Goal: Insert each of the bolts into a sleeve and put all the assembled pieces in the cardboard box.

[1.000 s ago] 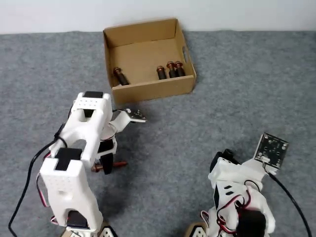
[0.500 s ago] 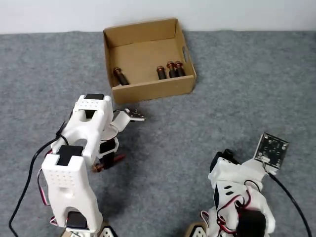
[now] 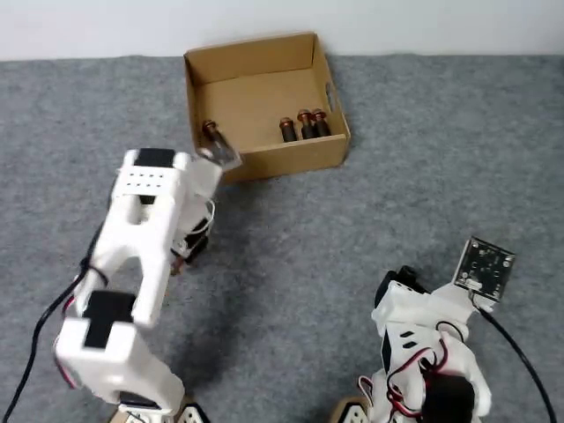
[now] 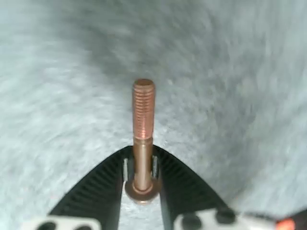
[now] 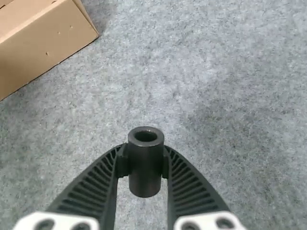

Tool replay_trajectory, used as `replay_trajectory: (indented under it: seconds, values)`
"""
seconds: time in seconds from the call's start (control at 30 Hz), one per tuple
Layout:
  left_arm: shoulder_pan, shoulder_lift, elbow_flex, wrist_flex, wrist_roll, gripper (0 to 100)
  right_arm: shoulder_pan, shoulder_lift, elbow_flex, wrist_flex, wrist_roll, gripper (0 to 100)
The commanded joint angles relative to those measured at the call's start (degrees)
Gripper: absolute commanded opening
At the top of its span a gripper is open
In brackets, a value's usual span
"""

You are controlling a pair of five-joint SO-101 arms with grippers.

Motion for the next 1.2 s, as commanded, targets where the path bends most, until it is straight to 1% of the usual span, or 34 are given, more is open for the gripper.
replay_trajectory:
  seconds: [0.0, 0.07, 0.2, 0.37, 0.53, 0.57, 0.63, 0.7, 0.87, 0.93, 1.07, 1.17]
  values:
    - [0.00, -8.09, -0.92, -0.70, 11.52, 1, 0.04, 0.13, -0.18, -1.01, 0.35, 0.8]
    - [0.44, -9.76, -0.40, -0.44, 20.48, 1, 0.04, 0.13, -0.18, -1.01, 0.26, 0.8]
    - [0.09, -10.55, -0.13, -0.88, 41.93, 1, 0.04, 0.04, -0.18, -1.01, 0.26, 0.8]
    - [0.53, -10.55, -0.04, -3.69, 61.54, 1, 0.04, 0.04, -0.18, -1.01, 0.26, 0.8]
    - [0.53, -10.46, 0.04, -5.01, 86.07, 1, 0.04, 0.04, -0.18, -1.01, 0.26, 0.8]
    - [0.53, -10.46, 0.04, -5.01, 90.11, 1, 0.04, 0.04, -0.18, -1.01, 0.26, 0.8]
    - [0.53, -10.46, 0.22, -5.01, 96.00, 1, 0.04, 0.04, -0.18, -1.01, 0.26, 0.8]
    - [1.05, -10.46, 0.31, -4.66, 98.46, 1, 0.04, 0.04, -0.18, -1.01, 0.26, 0.8]
    - [2.37, -10.46, 0.13, -4.31, 98.64, 1, 0.04, 0.04, -0.18, -1.01, 0.26, 0.8]
    - [2.64, -10.46, 0.13, -4.13, 98.73, 5, 0.04, 0.04, -0.18, -1.01, 0.26, 0.8]
    - [3.08, -10.46, 0.31, -3.25, 98.37, 16, 0.04, 0.04, -0.18, -1.01, 0.26, 0.8]
    - [2.99, -10.46, 0.31, -2.99, 98.20, 18, 0.04, 0.04, -0.18, -1.01, 0.26, 0.8]
